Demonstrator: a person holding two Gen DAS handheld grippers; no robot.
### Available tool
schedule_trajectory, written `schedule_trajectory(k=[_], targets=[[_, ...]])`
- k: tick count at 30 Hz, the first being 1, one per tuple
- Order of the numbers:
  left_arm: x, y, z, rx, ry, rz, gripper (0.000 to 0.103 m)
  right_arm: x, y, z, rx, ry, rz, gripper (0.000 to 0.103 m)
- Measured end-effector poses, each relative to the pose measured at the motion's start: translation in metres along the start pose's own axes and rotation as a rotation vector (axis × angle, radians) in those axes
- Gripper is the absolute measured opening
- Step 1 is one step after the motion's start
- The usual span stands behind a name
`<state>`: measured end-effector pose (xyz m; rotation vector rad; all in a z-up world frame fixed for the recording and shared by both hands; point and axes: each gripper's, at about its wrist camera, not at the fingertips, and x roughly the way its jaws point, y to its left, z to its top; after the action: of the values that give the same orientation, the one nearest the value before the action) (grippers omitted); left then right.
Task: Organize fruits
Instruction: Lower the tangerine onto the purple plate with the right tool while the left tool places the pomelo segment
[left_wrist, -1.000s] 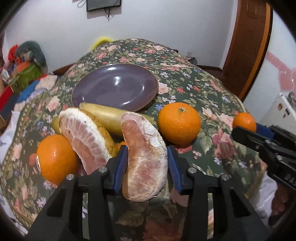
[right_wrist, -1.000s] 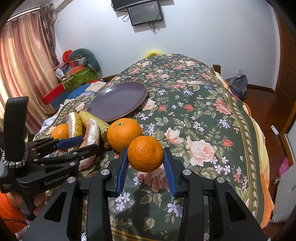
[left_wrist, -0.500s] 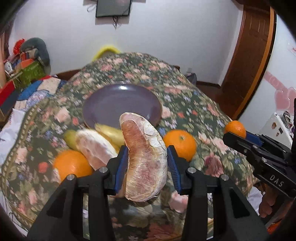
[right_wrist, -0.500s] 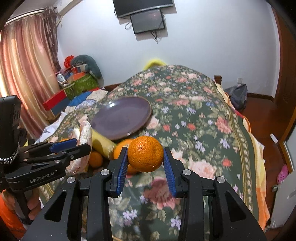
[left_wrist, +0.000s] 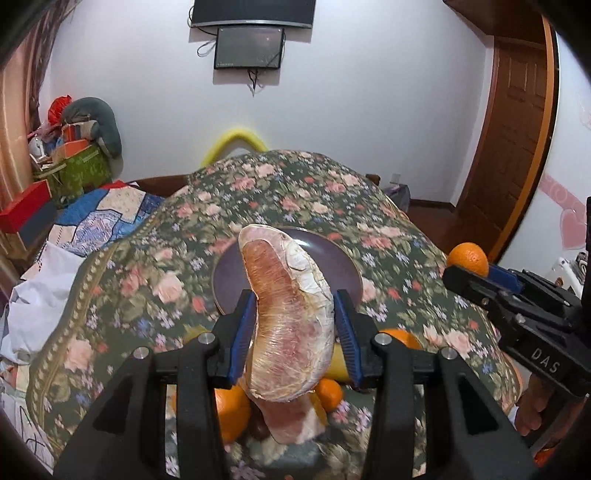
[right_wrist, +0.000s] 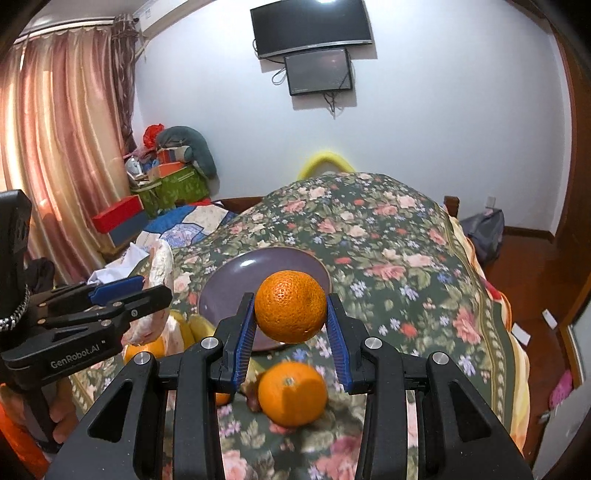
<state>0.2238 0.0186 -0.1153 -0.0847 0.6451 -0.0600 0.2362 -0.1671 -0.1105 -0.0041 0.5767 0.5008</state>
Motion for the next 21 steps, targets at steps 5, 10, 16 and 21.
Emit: schedule_trajectory(k=[5,10,16,21], targets=[[0.008,0.01,0.01,-0.007,-0.017,-0.001,0.043,0.014,0.006,0.008,-0.026,0.0,-0.002,0.034],[0.022,0.016,0.019,-0.01,-0.019,0.002,0.043,0.033,0.011,0.013,-0.041,0.012,-0.002,0.034],[0.045,0.024,0.028,-0.009,0.0,0.005,0.043,0.056,0.013,0.016,-0.06,0.043,-0.004,0.034],[0.066,0.03,0.034,-0.007,0.019,0.013,0.043,0.078,0.012,0.016,-0.071,0.087,-0.007,0.034]])
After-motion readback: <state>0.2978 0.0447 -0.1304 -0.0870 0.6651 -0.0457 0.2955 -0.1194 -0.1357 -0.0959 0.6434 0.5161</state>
